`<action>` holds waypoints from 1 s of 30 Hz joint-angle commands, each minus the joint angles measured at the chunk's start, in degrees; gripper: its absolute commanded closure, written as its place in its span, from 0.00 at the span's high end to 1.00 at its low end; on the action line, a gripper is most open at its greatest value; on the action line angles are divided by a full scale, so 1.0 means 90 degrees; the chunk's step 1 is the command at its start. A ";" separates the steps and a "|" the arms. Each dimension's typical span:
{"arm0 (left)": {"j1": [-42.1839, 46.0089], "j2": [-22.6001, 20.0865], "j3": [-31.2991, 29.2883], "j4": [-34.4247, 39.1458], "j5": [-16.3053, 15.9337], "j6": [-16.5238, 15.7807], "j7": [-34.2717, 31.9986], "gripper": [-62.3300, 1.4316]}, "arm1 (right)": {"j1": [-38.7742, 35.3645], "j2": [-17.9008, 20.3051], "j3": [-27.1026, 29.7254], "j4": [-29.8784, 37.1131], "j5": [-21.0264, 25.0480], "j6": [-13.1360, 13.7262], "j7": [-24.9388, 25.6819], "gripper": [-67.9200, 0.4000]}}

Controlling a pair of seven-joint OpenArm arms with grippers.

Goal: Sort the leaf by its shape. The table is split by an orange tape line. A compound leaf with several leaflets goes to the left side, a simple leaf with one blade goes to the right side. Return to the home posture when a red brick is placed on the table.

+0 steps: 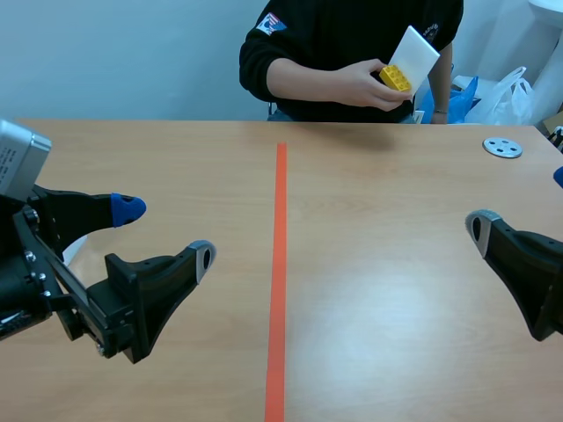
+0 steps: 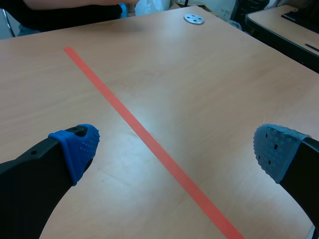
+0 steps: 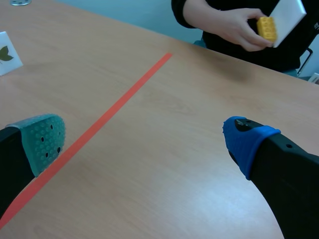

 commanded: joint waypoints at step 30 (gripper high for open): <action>-0.0034 0.0010 -0.0012 0.0019 0.0146 -0.0017 -0.0301 1.00 | -0.0029 -0.0005 0.0078 0.0136 0.0053 -0.0019 0.0095 1.00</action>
